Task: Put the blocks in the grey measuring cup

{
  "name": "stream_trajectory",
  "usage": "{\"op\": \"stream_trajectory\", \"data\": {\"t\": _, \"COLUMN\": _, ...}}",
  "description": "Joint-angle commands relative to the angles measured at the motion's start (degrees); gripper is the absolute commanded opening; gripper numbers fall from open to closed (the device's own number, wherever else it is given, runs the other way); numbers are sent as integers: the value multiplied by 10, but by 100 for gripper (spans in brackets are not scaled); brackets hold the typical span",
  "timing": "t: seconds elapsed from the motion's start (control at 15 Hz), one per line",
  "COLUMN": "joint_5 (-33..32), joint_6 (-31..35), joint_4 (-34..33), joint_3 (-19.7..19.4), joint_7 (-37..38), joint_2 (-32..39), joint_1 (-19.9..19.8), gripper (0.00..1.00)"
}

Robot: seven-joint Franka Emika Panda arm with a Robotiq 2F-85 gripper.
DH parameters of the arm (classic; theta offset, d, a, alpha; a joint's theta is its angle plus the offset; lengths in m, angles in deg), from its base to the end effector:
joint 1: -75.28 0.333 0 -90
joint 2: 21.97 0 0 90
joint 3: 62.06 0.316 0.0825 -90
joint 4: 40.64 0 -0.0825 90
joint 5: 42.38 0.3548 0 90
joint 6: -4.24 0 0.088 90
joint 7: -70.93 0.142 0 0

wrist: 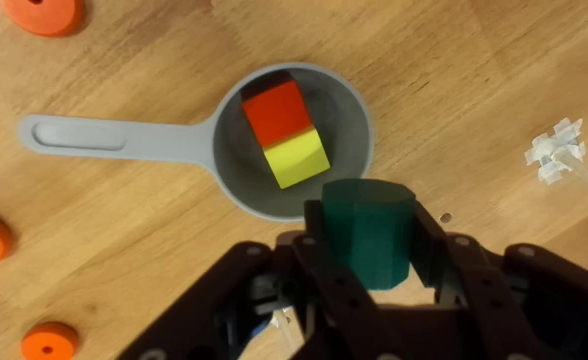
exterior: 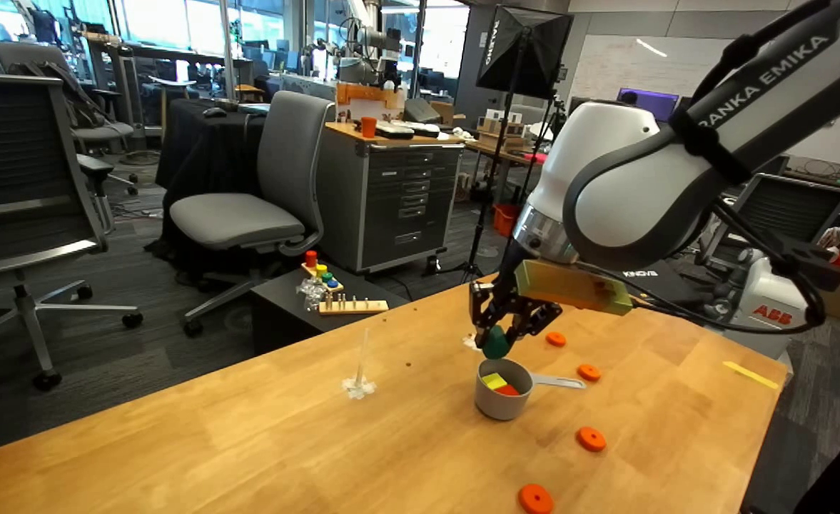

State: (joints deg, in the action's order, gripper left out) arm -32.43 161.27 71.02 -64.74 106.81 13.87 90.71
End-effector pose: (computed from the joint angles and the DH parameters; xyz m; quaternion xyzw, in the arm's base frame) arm 0.6077 0.1338 0.1608 -0.9591 0.2690 -0.0653 0.0593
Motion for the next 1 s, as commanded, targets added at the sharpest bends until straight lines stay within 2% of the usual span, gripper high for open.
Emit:
{"op": "stream_trajectory", "data": {"t": 0.0, "joint_5": 21, "joint_6": 13, "joint_4": 32, "joint_3": 9, "joint_7": 6, "joint_2": -22, "joint_1": -9, "gripper": 18}}
{"op": "stream_trajectory", "data": {"t": 0.2, "joint_5": 27, "joint_6": 13, "joint_4": 39, "joint_3": 10, "joint_7": 5, "joint_2": -21, "joint_1": -12, "gripper": 68}}
{"op": "stream_trajectory", "data": {"t": 0.47, "joint_5": 37, "joint_6": 8, "joint_4": 43, "joint_3": 13, "joint_7": 5, "joint_2": -21, "joint_1": -17, "gripper": 98}}
{"op": "stream_trajectory", "data": {"t": 0.93, "joint_5": 22, "joint_6": 27, "joint_4": 26, "joint_3": 5, "joint_7": -4, "joint_2": -13, "joint_1": -9, "gripper": 100}}
